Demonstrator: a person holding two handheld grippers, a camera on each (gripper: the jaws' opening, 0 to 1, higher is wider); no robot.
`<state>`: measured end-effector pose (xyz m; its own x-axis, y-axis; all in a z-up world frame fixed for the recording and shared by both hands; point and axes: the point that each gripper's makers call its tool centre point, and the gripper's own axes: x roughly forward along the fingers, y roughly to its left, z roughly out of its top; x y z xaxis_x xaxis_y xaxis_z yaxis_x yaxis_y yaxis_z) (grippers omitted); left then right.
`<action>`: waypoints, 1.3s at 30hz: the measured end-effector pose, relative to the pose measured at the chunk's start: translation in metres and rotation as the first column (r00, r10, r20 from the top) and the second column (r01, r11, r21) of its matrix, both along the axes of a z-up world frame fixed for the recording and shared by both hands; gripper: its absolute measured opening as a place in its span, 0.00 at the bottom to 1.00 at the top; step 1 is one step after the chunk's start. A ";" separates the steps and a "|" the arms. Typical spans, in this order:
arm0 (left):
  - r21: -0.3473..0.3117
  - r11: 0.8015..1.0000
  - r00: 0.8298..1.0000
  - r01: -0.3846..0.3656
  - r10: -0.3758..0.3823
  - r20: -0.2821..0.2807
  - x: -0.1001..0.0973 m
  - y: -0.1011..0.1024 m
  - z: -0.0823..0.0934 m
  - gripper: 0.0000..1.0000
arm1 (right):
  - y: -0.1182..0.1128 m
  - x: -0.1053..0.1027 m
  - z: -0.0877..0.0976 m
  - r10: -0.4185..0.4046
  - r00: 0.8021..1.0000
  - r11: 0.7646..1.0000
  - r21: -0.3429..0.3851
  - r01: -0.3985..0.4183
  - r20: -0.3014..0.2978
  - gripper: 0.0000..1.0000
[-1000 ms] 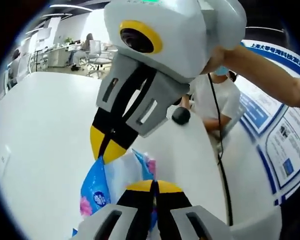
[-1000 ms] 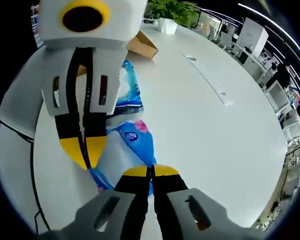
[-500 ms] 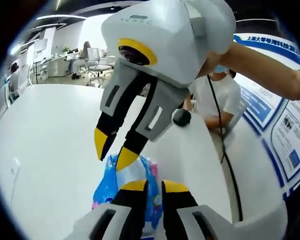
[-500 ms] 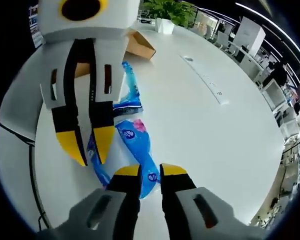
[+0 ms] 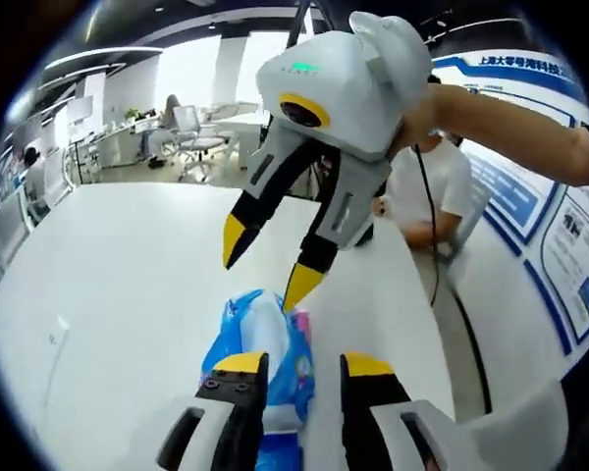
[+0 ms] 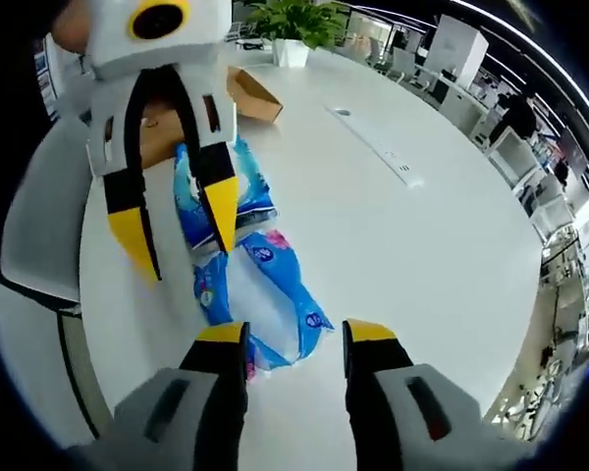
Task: Operate the shoe box by opening the lid, removing the specified soft item, and placing it in the target area until the item is outside and the box remains undamaged.
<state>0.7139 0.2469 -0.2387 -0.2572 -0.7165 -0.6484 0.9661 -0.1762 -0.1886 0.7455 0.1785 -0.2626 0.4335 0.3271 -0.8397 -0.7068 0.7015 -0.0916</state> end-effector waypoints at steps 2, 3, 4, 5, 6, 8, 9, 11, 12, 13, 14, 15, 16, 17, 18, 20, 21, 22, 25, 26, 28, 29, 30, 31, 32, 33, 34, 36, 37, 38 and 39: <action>-0.008 1.000 1.000 -0.012 0.012 -0.002 0.002 0.008 0.005 0.34 | 0.001 -0.004 0.005 -0.035 0.999 0.999 0.018 0.035 0.009 0.40; -0.015 1.000 1.000 -0.016 0.016 -0.001 0.002 0.011 0.007 0.35 | 0.003 -0.005 0.008 -0.051 0.999 0.998 0.031 0.051 0.014 0.42; -0.022 1.000 1.000 -0.020 0.020 0.000 0.002 0.017 0.009 0.35 | 0.005 -0.008 0.011 -0.071 0.997 0.997 0.043 0.070 0.019 0.43; -0.028 0.999 1.000 -0.025 0.025 0.002 0.002 0.020 0.011 0.35 | 0.006 -0.010 0.013 -0.087 0.996 0.995 0.053 0.086 0.024 0.45; -0.037 0.999 0.999 -0.032 0.032 0.003 0.002 0.026 0.013 0.36 | 0.007 -0.012 0.016 -0.111 0.993 0.992 0.070 0.108 0.032 0.47; -0.043 0.998 0.999 -0.042 0.042 -0.001 0.002 0.033 0.015 0.38 | 0.009 -0.015 0.019 -0.140 0.989 0.987 0.087 0.136 0.040 0.51; -0.047 0.998 0.999 -0.047 0.046 -0.003 0.001 0.037 0.016 0.39 | 0.010 -0.018 0.019 -0.149 0.988 0.985 0.094 0.145 0.041 0.52; -0.061 0.996 0.998 -0.060 0.060 -0.008 0.000 0.046 0.020 0.42 | 0.015 -0.025 0.022 -0.176 0.983 0.980 0.104 0.171 0.043 0.55; -0.066 0.996 0.998 -0.066 0.066 -0.009 0.000 0.049 0.022 0.44 | 0.020 -0.029 0.024 -0.186 0.981 0.978 0.109 0.180 0.048 0.56; -0.072 0.995 0.997 -0.075 0.074 -0.010 0.000 0.054 0.024 0.45 | 0.022 -0.031 0.025 -0.192 0.980 0.976 0.116 0.185 0.052 0.58; -0.074 0.994 0.997 -0.081 0.080 -0.012 0.000 0.057 0.025 0.47 | 0.025 -0.033 0.026 -0.198 0.979 0.974 0.124 0.189 0.058 0.59; -0.082 0.993 0.996 -0.086 0.085 -0.014 -0.001 0.062 0.028 0.47 | 0.028 -0.036 0.028 -0.210 0.976 0.970 0.140 0.199 0.065 0.60; -0.088 0.992 0.996 -0.088 0.087 -0.015 -0.002 0.066 0.029 0.48 | 0.030 -0.038 0.029 -0.218 0.974 0.968 0.145 0.207 0.065 0.61; -0.091 0.992 0.996 -0.090 0.089 -0.014 -0.002 0.070 0.031 0.49 | 0.032 -0.041 0.030 -0.229 0.971 0.965 0.149 0.218 0.068 0.63; -0.098 0.991 0.995 -0.096 0.095 -0.010 -0.001 0.072 0.032 0.50 | 0.032 -0.040 0.030 -0.234 0.970 0.964 0.150 0.221 0.071 0.64; -0.102 0.990 0.995 -0.101 0.100 -0.006 -0.001 0.080 0.033 0.51 | 0.034 -0.042 0.033 -0.252 0.964 0.958 0.163 0.236 0.084 0.65; -0.106 0.989 0.994 -0.106 0.106 -0.006 0.000 0.083 0.034 0.52 | 0.037 -0.043 0.035 -0.257 0.962 0.956 0.171 0.240 0.089 0.65; -0.109 0.988 0.994 -0.110 0.110 -0.004 0.001 0.088 0.036 0.53 | 0.036 -0.043 0.035 -0.260 0.961 0.955 0.175 0.242 0.095 0.66; -0.114 0.986 0.993 -0.120 0.121 0.000 0.001 0.101 0.038 0.55 | 0.044 -0.047 0.039 -0.264 0.959 0.954 0.177 0.243 0.105 0.68; -0.112 0.986 0.992 -0.125 0.126 0.003 0.002 0.106 0.039 0.55 | 0.049 -0.049 0.042 -0.263 0.958 0.954 0.175 0.242 0.111 0.69; -0.111 0.985 0.991 -0.129 0.132 0.019 0.003 0.113 0.039 0.57 | 0.054 -0.050 0.046 -0.266 0.956 0.954 0.175 0.242 0.124 0.71; -0.114 0.984 0.990 -0.133 0.137 0.021 0.004 0.117 0.041 0.58 | 0.058 -0.050 0.049 -0.268 0.954 0.953 0.181 0.243 0.133 0.73; -0.122 0.982 0.989 -0.145 0.148 0.020 0.005 0.122 0.043 0.58 | 0.063 -0.051 0.052 -0.269 0.953 0.953 0.184 0.242 0.136 0.73; -0.129 0.980 0.987 -0.154 0.157 0.016 0.005 0.126 0.047 0.59 | 0.066 -0.052 0.054 -0.271 0.953 0.952 0.187 0.243 0.139 0.73; -0.133 0.978 0.986 -0.161 0.165 0.013 0.006 0.132 0.049 0.59 | 0.070 -0.052 0.056 -0.271 0.951 0.952 0.190 0.242 0.146 0.74; -0.138 0.976 0.985 -0.169 0.172 0.014 0.006 0.135 0.050 0.59 | 0.073 -0.052 0.057 -0.269 0.951 0.952 0.191 0.239 0.150 0.74; -0.141 0.975 0.984 -0.174 0.178 0.013 0.007 0.139 0.050 0.59 | 0.076 -0.053 0.058 -0.267 0.951 0.953 0.190 0.237 0.152 0.75; -0.140 0.973 0.982 -0.184 0.187 0.012 0.006 0.150 0.051 0.61 | 0.082 -0.053 0.058 -0.262 0.953 0.954 0.190 0.233 0.151 0.76; -0.138 0.972 0.981 -0.188 0.192 0.017 0.007 0.156 0.051 0.61 | 0.085 -0.054 0.059 -0.261 0.954 0.954 0.189 0.231 0.148 0.76; -0.140 0.972 0.981 -0.189 0.194 0.023 0.008 0.160 0.051 0.61 | 0.087 -0.055 0.059 -0.260 0.954 0.954 0.189 0.231 0.147 0.76; -0.136 0.972 0.980 -0.193 0.198 0.028 0.009 0.167 0.051 0.62 | 0.091 -0.055 0.059 -0.258 0.955 0.955 0.189 0.228 0.147 0.76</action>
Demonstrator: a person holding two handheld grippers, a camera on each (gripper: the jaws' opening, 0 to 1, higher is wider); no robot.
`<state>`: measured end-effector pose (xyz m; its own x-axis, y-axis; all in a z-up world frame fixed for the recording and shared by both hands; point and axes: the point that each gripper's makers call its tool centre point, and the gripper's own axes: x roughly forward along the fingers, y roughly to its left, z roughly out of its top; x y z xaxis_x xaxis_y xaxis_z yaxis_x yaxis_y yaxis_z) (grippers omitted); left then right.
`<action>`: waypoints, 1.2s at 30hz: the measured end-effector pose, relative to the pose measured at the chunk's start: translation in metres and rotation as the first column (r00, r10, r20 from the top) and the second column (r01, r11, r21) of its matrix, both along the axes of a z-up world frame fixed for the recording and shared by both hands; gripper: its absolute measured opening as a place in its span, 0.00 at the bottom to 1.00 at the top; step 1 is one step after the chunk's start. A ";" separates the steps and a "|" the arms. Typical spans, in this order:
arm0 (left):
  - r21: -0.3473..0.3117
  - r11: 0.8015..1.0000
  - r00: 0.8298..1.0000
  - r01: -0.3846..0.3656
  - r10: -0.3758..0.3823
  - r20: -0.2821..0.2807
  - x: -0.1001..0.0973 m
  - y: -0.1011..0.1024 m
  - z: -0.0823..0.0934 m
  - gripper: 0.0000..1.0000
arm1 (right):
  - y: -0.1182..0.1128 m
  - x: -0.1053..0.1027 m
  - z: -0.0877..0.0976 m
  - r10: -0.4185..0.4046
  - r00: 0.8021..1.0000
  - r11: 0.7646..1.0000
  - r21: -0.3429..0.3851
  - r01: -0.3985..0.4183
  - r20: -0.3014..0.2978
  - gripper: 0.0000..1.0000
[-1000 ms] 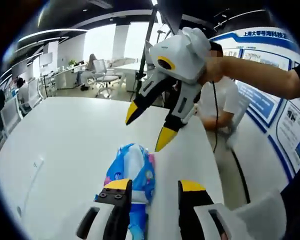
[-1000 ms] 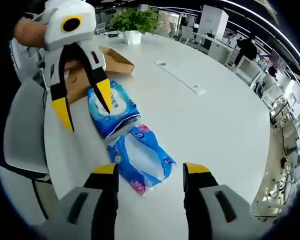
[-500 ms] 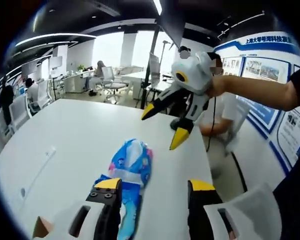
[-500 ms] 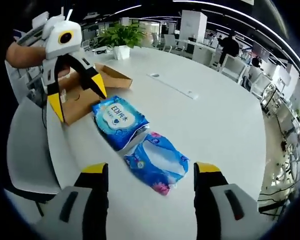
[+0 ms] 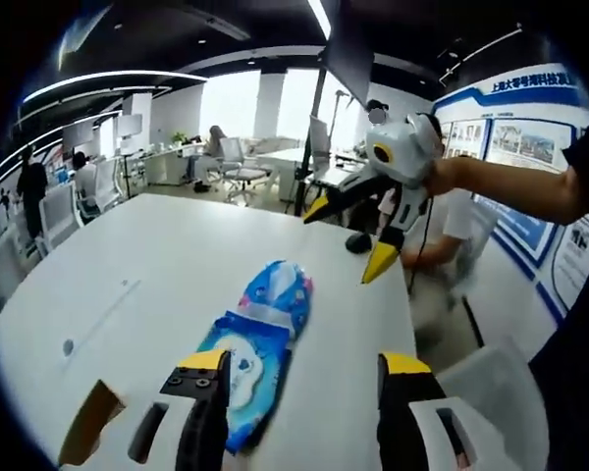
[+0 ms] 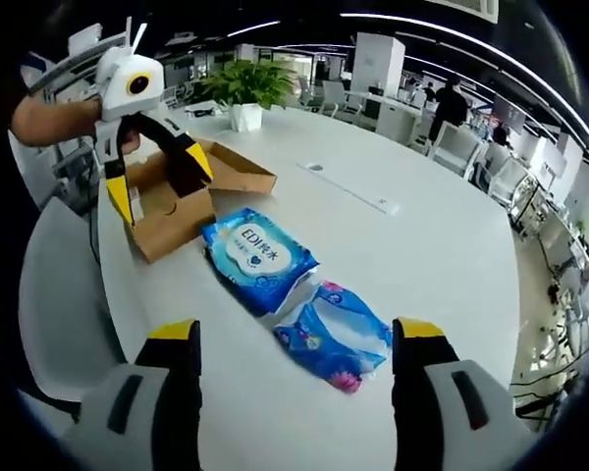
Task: Operate the shoe box by opening the lid, removing the specified soft item, and placing it in the target area until the item is outside and the box remains undamaged.
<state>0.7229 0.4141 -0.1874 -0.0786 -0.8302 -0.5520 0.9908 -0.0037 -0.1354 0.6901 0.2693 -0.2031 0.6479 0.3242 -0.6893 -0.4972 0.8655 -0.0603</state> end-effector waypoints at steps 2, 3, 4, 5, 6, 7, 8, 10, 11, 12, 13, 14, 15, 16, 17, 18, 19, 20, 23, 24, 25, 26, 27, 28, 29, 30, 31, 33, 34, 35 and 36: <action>-0.001 1.000 1.000 -0.008 0.008 0.004 0.005 0.010 0.001 0.63 | 0.005 -0.001 0.000 0.000 1.000 1.000 0.008 0.000 -0.003 0.78; -0.002 1.000 1.000 -0.013 0.013 0.006 0.007 0.014 0.002 0.63 | 0.008 -0.001 0.000 0.001 1.000 1.000 0.009 -0.001 -0.004 0.78; -0.005 1.000 1.000 -0.018 0.018 0.009 0.010 0.018 0.003 0.64 | 0.010 -0.002 0.001 0.001 1.000 1.000 0.010 -0.001 -0.004 0.78; -0.015 0.999 1.000 -0.028 0.029 0.011 0.012 0.023 0.006 0.64 | 0.015 -0.003 0.001 0.002 1.000 1.000 0.010 -0.002 -0.004 0.79; -0.020 0.999 0.999 -0.036 0.036 0.011 0.011 0.026 0.008 0.64 | 0.018 -0.004 0.002 0.001 1.000 1.000 0.011 -0.001 -0.002 0.79; -0.029 0.998 0.999 -0.049 0.049 0.010 0.012 0.032 0.011 0.65 | 0.023 -0.005 0.003 0.003 1.000 1.000 0.013 -0.003 0.003 0.79; -0.032 0.998 0.998 -0.054 0.054 0.010 0.013 0.035 0.012 0.66 | 0.026 -0.005 0.004 0.007 1.000 1.000 0.013 -0.007 0.006 0.79; -0.043 0.997 0.997 -0.071 0.072 0.016 0.016 0.041 0.015 0.67 | 0.033 -0.005 0.007 0.015 1.000 1.000 0.012 -0.015 0.014 0.79; -0.047 0.995 0.996 -0.082 0.083 0.021 0.019 0.047 0.016 0.68 | 0.035 -0.005 0.008 0.017 1.000 1.000 0.015 -0.018 0.015 0.79; -0.050 0.995 0.996 -0.089 0.090 0.022 0.018 0.050 0.018 0.69 | 0.039 -0.005 0.009 0.021 1.000 1.000 0.019 -0.021 0.016 0.79; -0.054 0.994 0.995 -0.097 0.098 0.019 0.018 0.056 0.020 0.69 | 0.043 -0.006 0.010 0.027 0.999 0.999 0.019 -0.027 0.017 0.79; -0.057 0.993 0.994 -0.104 0.106 0.018 0.021 0.059 0.020 0.69 | 0.048 -0.006 0.011 0.048 0.999 0.999 0.011 -0.048 0.019 0.79; -0.061 0.992 0.993 -0.114 0.115 0.018 0.023 0.064 0.020 0.70 | 0.049 -0.006 0.011 0.056 0.998 0.998 0.008 -0.056 0.020 0.78; -0.061 0.990 0.992 -0.124 0.125 0.018 0.024 0.067 0.020 0.71 | 0.054 -0.006 0.011 0.074 0.997 0.997 0.001 -0.074 0.019 0.78; -0.064 0.989 0.990 -0.134 0.136 0.021 0.026 0.072 0.020 0.71 | 0.056 -0.005 0.010 0.078 0.997 0.997 -0.002 -0.078 0.013 0.78; -0.066 0.988 0.990 -0.139 0.141 0.022 0.027 0.075 0.020 0.72 | 0.060 -0.004 0.010 0.084 0.996 0.996 -0.001 -0.084 0.007 0.78; -0.069 0.987 0.989 -0.144 0.146 0.023 0.028 0.078 0.020 0.72 | 0.063 -0.004 0.011 0.092 0.996 0.996 -0.001 -0.092 0.006 0.77; -0.071 0.986 0.988 -0.151 0.153 0.023 0.031 0.081 0.020 0.72 | 0.067 -0.002 0.013 0.103 0.995 0.995 -0.003 -0.103 0.011 0.77; -0.081 0.983 0.985 -0.165 0.168 0.030 0.033 0.096 0.021 0.72 | 0.079 0.004 0.016 0.137 0.990 0.991 -0.004 -0.136 0.023 0.76; -0.084 0.982 0.984 -0.170 0.174 0.040 0.035 0.099 0.022 0.73 | 0.084 0.006 0.018 0.151 0.988 0.989 -0.004 -0.151 0.028 0.76; -0.085 0.981 0.982 -0.177 0.181 0.045 0.035 0.103 0.022 0.74 | 0.087 0.008 0.018 0.161 0.987 0.987 -0.003 -0.161 0.030 0.76; -0.086 0.979 0.981 -0.184 0.189 0.046 0.036 0.109 0.023 0.76 | 0.090 0.009 0.019 0.172 0.984 0.985 -0.003 -0.172 0.034 0.75; -0.087 0.978 0.979 -0.192 0.196 0.046 0.037 0.113 0.023 0.76 | 0.096 0.011 0.021 0.192 0.980 0.981 -0.006 -0.192 0.044 0.75; -0.085 0.976 0.977 -0.202 0.207 0.047 0.039 0.119 0.023 0.77 | 0.099 0.013 0.022 0.202 0.978 0.979 -0.006 -0.202 0.047 0.74; -0.085 0.975 0.976 -0.207 0.211 0.047 0.039 0.123 0.023 0.77 | 0.104 0.014 0.023 0.211 0.976 0.977 -0.004 -0.211 0.051 0.73; -0.087 0.973 0.974 -0.216 0.221 0.051 0.040 0.130 0.023 0.77 | 0.110 0.015 0.024 0.230 0.972 0.973 -0.002 -0.230 0.055 0.73; -0.090 0.971 0.973 -0.221 0.227 0.052 0.041 0.134 0.024 0.77 | 0.117 0.016 0.025 0.248 0.967 0.969 -0.002 -0.248 0.059 0.72; -0.093 0.968 0.969 -0.233 0.239 0.056 0.043 0.145 0.024 0.78 | 0.123 0.018 0.024 0.261 0.964 0.965 -0.001 -0.261 0.056 0.71; -0.096 0.966 0.967 -0.241 0.247 0.058 0.045 0.151 0.024 0.79 | 0.128 0.020 0.024 0.276 0.959 0.961 -0.002 -0.277 0.057 0.70; -0.099 0.965 0.966 -0.245 0.251 0.061 0.046 0.155 0.024 0.80 | 0.132 0.021 0.023 0.290 0.955 0.957 -0.004 -0.290 0.058 0.70; -0.102 0.963 0.964 -0.250 0.257 0.064 0.047 0.161 0.025 0.81 | 0.137 0.022 0.023 0.308 0.950 0.951 -0.001 -0.308 0.058 0.69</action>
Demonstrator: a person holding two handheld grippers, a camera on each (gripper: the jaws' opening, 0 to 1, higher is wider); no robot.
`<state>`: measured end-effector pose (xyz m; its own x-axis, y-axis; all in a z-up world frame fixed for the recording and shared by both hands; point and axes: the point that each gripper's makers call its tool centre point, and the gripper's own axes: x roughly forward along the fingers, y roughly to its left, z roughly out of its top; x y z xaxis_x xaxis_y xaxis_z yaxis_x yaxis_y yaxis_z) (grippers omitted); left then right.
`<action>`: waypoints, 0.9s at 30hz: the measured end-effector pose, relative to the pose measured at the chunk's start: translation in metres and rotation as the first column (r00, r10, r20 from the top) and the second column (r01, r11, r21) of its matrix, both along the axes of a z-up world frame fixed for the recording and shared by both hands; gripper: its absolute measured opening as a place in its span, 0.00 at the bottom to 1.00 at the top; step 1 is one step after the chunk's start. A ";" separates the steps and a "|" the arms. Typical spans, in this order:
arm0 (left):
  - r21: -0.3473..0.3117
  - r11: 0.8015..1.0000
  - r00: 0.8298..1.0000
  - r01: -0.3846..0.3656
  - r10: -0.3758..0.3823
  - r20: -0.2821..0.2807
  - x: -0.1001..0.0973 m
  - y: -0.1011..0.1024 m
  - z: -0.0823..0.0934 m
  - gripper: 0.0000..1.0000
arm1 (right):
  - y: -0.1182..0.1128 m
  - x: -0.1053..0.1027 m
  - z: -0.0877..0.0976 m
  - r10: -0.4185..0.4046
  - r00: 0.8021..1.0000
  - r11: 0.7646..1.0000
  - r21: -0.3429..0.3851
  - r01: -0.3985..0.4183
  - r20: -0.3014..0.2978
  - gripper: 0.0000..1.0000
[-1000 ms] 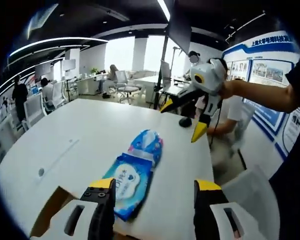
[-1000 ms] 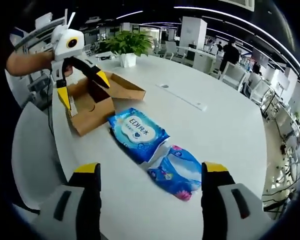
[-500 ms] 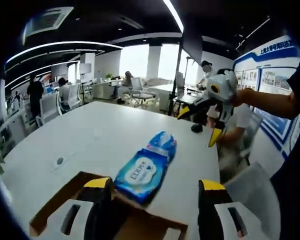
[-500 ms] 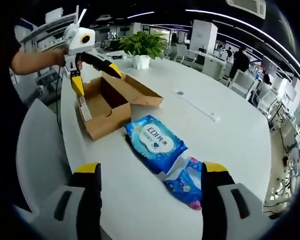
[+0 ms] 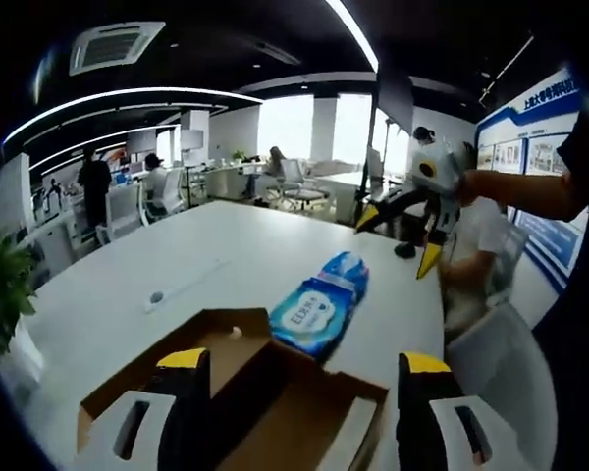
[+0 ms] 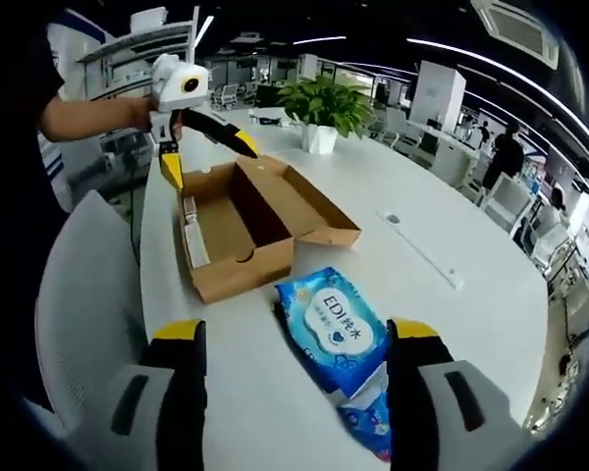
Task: Operate the shoe box by opening the lid, removing the specified soft item, and placing it in the target area until the item is outside and the box remains undamaged.
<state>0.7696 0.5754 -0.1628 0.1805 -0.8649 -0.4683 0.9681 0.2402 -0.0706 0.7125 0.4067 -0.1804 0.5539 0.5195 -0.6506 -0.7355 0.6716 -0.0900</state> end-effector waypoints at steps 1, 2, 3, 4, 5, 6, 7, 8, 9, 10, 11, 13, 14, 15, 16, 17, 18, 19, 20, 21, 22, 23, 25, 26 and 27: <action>-0.001 1.000 1.000 -0.005 0.005 0.000 0.001 0.004 0.000 0.81 | 0.004 0.001 0.000 0.011 1.000 1.000 0.002 -0.011 -0.001 0.68; -0.003 1.000 1.000 -0.015 0.015 0.004 0.001 0.010 0.000 0.82 | 0.010 0.003 -0.001 0.036 0.999 0.999 0.003 -0.036 0.002 0.67; -0.005 1.000 1.000 -0.016 0.016 0.006 0.001 0.012 0.000 0.83 | 0.012 0.003 -0.001 0.042 0.999 0.999 0.004 -0.042 0.004 0.66; -0.011 1.000 1.000 -0.020 0.020 0.014 0.002 0.017 0.001 0.84 | 0.018 0.005 -0.001 0.061 0.998 0.998 0.008 -0.061 0.005 0.65; -0.015 1.000 0.999 -0.026 0.027 0.022 0.003 0.020 0.002 0.86 | 0.023 0.006 -0.001 0.073 0.997 0.997 0.010 -0.073 0.004 0.64; -0.017 0.999 0.999 -0.033 0.033 0.030 0.005 0.024 0.002 0.88 | 0.029 0.008 -0.002 0.091 0.996 0.996 0.011 -0.091 0.001 0.64; -0.016 0.999 0.999 -0.039 0.040 0.037 0.006 0.029 0.003 0.88 | 0.033 0.009 -0.003 0.103 0.995 0.995 0.010 -0.103 0.001 0.63; -0.017 0.999 0.998 -0.043 0.043 0.040 0.006 0.032 0.003 0.88 | 0.038 0.010 -0.003 0.119 0.993 0.993 0.007 -0.119 0.003 0.63; -0.018 0.999 0.998 -0.046 0.047 0.040 0.006 0.036 0.003 0.89 | 0.044 0.013 -0.004 0.132 0.991 0.991 0.008 -0.132 0.003 0.62; -0.018 0.999 0.998 -0.051 0.051 0.039 0.006 0.039 0.003 0.90 | 0.048 0.014 -0.004 0.140 0.990 0.990 0.011 -0.140 0.003 0.61; -0.014 0.998 0.998 -0.057 0.057 0.040 0.006 0.043 0.002 0.91 | 0.053 0.016 -0.005 0.153 0.988 0.988 0.013 -0.153 0.003 0.61; -0.007 0.998 0.996 -0.067 0.067 0.052 0.007 0.049 0.001 0.92 | 0.060 0.019 -0.006 0.170 0.985 0.985 0.014 -0.170 0.002 0.60; -0.001 0.997 0.996 -0.074 0.074 0.055 0.010 0.057 -0.002 0.92 | 0.065 0.020 -0.007 0.183 0.983 0.983 0.016 -0.183 -0.001 0.60; 0.002 0.997 0.996 -0.078 0.077 0.054 0.011 0.063 -0.004 0.93 | 0.071 0.021 -0.009 0.198 0.980 0.980 0.018 -0.198 -0.006 0.59; 0.003 0.997 0.995 -0.079 0.079 0.053 0.011 0.066 -0.005 0.93 | 0.074 0.021 -0.010 0.205 0.979 0.979 0.018 -0.205 -0.009 0.59; 0.001 0.997 0.995 -0.083 0.083 0.053 0.011 0.069 -0.005 0.94 | 0.078 0.022 -0.011 0.213 0.977 0.977 0.019 -0.213 -0.012 0.59; -0.005 0.996 0.995 -0.091 0.091 0.047 0.011 0.072 -0.006 0.95 | 0.083 0.022 -0.014 0.226 0.974 0.974 0.017 -0.226 -0.020 0.59; -0.008 0.995 0.995 -0.095 0.095 0.043 0.010 0.075 -0.006 0.96 | 0.085 0.023 -0.015 0.233 0.972 0.973 0.015 -0.232 -0.022 0.58; -0.009 0.995 0.994 -0.099 0.099 0.040 0.011 0.081 -0.008 0.97 | 0.090 0.024 -0.017 0.242 0.970 0.970 0.016 -0.242 -0.026 0.58; -0.007 0.995 0.994 -0.104 0.104 0.038 0.012 0.085 -0.010 0.99 | 0.092 0.025 -0.018 0.246 0.969 0.969 0.020 -0.245 -0.028 0.58; -0.001 0.994 0.994 -0.108 0.108 0.036 0.011 0.089 -0.013 0.99 | 0.095 0.026 -0.019 0.249 0.968 0.968 0.024 -0.249 -0.030 0.58; 0.007 0.994 0.993 -0.112 0.112 0.035 0.011 0.092 -0.015 0.99 | 0.100 0.028 -0.020 0.259 0.965 0.966 0.027 -0.259 -0.030 0.57; 0.015 0.992 0.992 -0.123 0.123 0.043 0.011 0.099 -0.018 1.00 | 0.105 0.029 -0.022 0.274 0.961 0.962 0.032 -0.273 -0.036 0.55; 0.016 0.992 0.991 -0.127 0.126 0.039 0.012 0.108 -0.020 1.00 | 0.110 0.030 -0.025 0.286 0.957 0.958 0.032 -0.284 -0.042 0.55; 0.014 0.992 0.991 -0.129 0.128 0.037 0.012 0.112 -0.020 1.00 | 0.113 0.030 -0.027 0.293 0.955 0.956 0.029 -0.292 -0.047 0.55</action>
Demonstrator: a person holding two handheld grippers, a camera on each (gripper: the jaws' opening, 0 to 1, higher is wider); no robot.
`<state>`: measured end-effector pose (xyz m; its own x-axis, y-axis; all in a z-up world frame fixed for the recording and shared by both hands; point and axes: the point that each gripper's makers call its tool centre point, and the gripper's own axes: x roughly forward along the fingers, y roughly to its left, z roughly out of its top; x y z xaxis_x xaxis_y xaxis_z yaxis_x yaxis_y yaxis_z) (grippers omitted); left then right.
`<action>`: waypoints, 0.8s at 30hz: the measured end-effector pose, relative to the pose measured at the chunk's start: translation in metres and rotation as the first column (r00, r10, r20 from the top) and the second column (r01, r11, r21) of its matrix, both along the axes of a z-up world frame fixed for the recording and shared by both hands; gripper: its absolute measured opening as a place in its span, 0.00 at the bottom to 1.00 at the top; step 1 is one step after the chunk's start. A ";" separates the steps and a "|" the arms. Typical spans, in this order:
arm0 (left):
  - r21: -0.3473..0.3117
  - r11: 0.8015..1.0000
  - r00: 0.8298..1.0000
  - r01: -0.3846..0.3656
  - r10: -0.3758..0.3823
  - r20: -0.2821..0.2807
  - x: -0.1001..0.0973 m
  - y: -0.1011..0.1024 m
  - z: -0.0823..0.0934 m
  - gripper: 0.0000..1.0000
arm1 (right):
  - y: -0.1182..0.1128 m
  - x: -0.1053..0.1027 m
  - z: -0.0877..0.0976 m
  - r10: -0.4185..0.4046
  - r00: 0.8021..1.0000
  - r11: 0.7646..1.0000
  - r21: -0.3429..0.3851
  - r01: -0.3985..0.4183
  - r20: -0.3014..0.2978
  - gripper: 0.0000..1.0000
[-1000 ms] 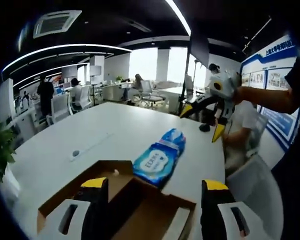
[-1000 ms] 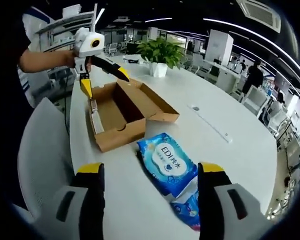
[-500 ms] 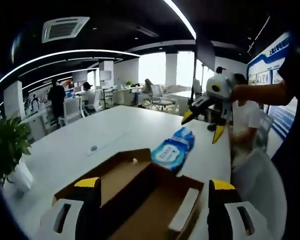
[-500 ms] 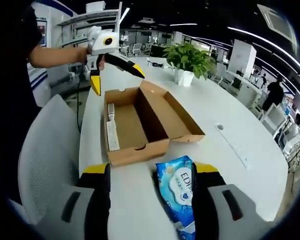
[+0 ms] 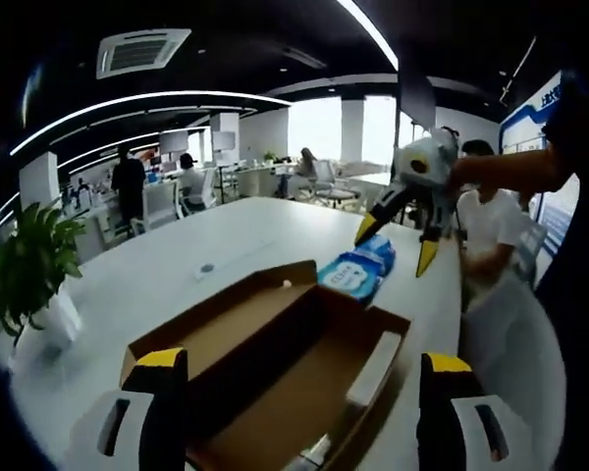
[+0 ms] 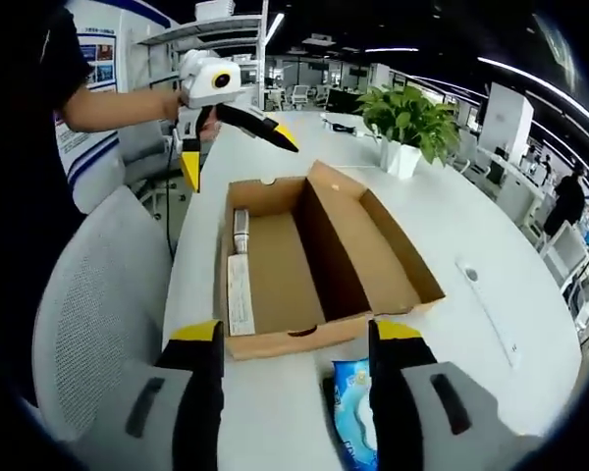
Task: Operate the shoe box by opening the lid, removing the specified soft item, and placing it in the target area until the item is outside and the box remains undamaged.
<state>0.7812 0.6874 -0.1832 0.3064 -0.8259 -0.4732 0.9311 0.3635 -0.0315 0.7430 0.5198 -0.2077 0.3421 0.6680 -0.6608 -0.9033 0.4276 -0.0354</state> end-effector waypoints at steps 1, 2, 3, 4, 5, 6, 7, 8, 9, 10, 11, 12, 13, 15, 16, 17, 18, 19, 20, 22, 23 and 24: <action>-0.001 1.000 1.000 -0.001 0.001 0.001 -0.002 0.000 0.001 1.00 | 0.003 0.000 -0.003 0.011 1.000 1.000 -0.006 -0.011 -0.004 0.55; 0.001 1.000 1.000 -0.006 0.006 0.000 -0.003 0.004 0.000 1.00 | 0.007 0.000 -0.007 0.024 1.000 1.000 -0.009 -0.024 -0.016 0.54; 0.004 1.000 1.000 -0.009 0.009 -0.002 -0.003 0.005 -0.001 1.00 | 0.009 0.002 -0.009 0.026 0.999 1.000 -0.013 -0.026 -0.022 0.54; 0.008 1.000 1.000 -0.016 0.016 0.002 -0.002 0.009 -0.002 1.00 | 0.012 0.002 -0.013 0.038 0.999 0.999 -0.020 -0.038 -0.034 0.54; 0.010 1.000 1.000 -0.021 0.021 0.006 -0.003 0.011 -0.003 1.00 | 0.015 0.002 -0.015 0.046 0.998 0.999 -0.023 -0.047 -0.037 0.53; 0.010 1.000 1.000 -0.026 0.026 0.005 -0.003 0.014 -0.003 1.00 | 0.017 0.004 -0.019 0.050 0.998 0.998 -0.028 -0.051 -0.046 0.53; 0.007 0.999 0.999 -0.032 0.032 0.004 -0.003 0.017 -0.004 1.00 | 0.019 0.004 -0.021 0.055 0.997 0.998 -0.033 -0.057 -0.055 0.52; 0.002 0.999 0.999 -0.039 0.039 0.003 -0.002 0.019 -0.004 1.00 | 0.023 0.003 -0.023 0.065 0.996 0.997 -0.039 -0.068 -0.059 0.52; -0.004 0.999 0.999 -0.049 0.049 -0.003 -0.001 0.023 -0.005 1.00 | 0.026 0.002 -0.027 0.077 0.995 0.995 -0.050 -0.081 -0.066 0.52; -0.007 0.999 0.999 -0.053 0.053 -0.007 -0.001 0.025 -0.006 1.00 | 0.027 0.002 -0.030 0.086 0.993 0.994 -0.058 -0.091 -0.075 0.52; -0.010 0.998 0.998 -0.060 0.060 -0.011 -0.003 0.027 -0.006 1.00 | 0.030 0.002 -0.035 0.096 0.992 0.993 -0.064 -0.101 -0.087 0.52; -0.010 0.998 0.998 -0.065 0.065 -0.012 -0.003 0.029 -0.007 1.00 | 0.032 0.002 -0.039 0.102 0.990 0.992 -0.069 -0.109 -0.097 0.51; -0.010 0.997 0.997 -0.072 0.072 -0.009 -0.002 0.036 -0.008 1.00 | 0.034 0.001 -0.044 0.116 0.987 0.989 -0.082 -0.126 -0.110 0.51; -0.010 0.997 0.997 -0.081 0.081 -0.011 -0.003 0.040 -0.010 1.00 | 0.037 -0.001 -0.052 0.130 0.982 0.985 -0.093 -0.143 -0.138 0.51; -0.011 0.997 0.997 -0.083 0.082 -0.011 -0.003 0.040 -0.010 1.00 | 0.038 -0.002 -0.056 0.136 0.979 0.983 -0.101 -0.152 -0.148 0.51; -0.016 0.996 0.996 -0.087 0.086 -0.011 -0.004 0.041 -0.010 1.00 | 0.039 -0.002 -0.059 0.145 0.978 0.981 -0.110 -0.162 -0.150 0.50; -0.019 0.996 0.996 -0.089 0.089 -0.009 -0.004 0.042 -0.010 1.00 | 0.040 -0.002 -0.061 0.155 0.976 0.977 -0.124 -0.174 -0.154 0.50; -0.022 0.995 0.996 -0.093 0.093 -0.007 -0.005 0.043 -0.010 1.00 | 0.042 -0.003 -0.064 0.166 0.973 0.972 -0.138 -0.188 -0.161 0.50; -0.023 0.995 0.995 -0.098 0.097 -0.009 -0.005 0.044 -0.010 1.00 | 0.043 -0.003 -0.066 0.173 0.971 0.970 -0.145 -0.197 -0.166 0.50; -0.028 0.994 0.994 -0.107 0.107 -0.011 -0.003 0.051 -0.012 1.00 | 0.049 -0.003 -0.069 0.198 0.965 0.963 -0.150 -0.224 -0.171 0.50; -0.029 0.994 0.994 -0.110 0.110 -0.011 -0.004 0.051 -0.012 1.00 | 0.050 -0.003 -0.070 0.199 0.964 0.962 -0.149 -0.227 -0.179 0.50; -0.029 0.993 0.993 -0.114 0.114 -0.009 -0.005 0.052 -0.012 1.00 | 0.052 -0.001 -0.073 0.203 0.961 0.961 -0.152 -0.233 -0.188 0.50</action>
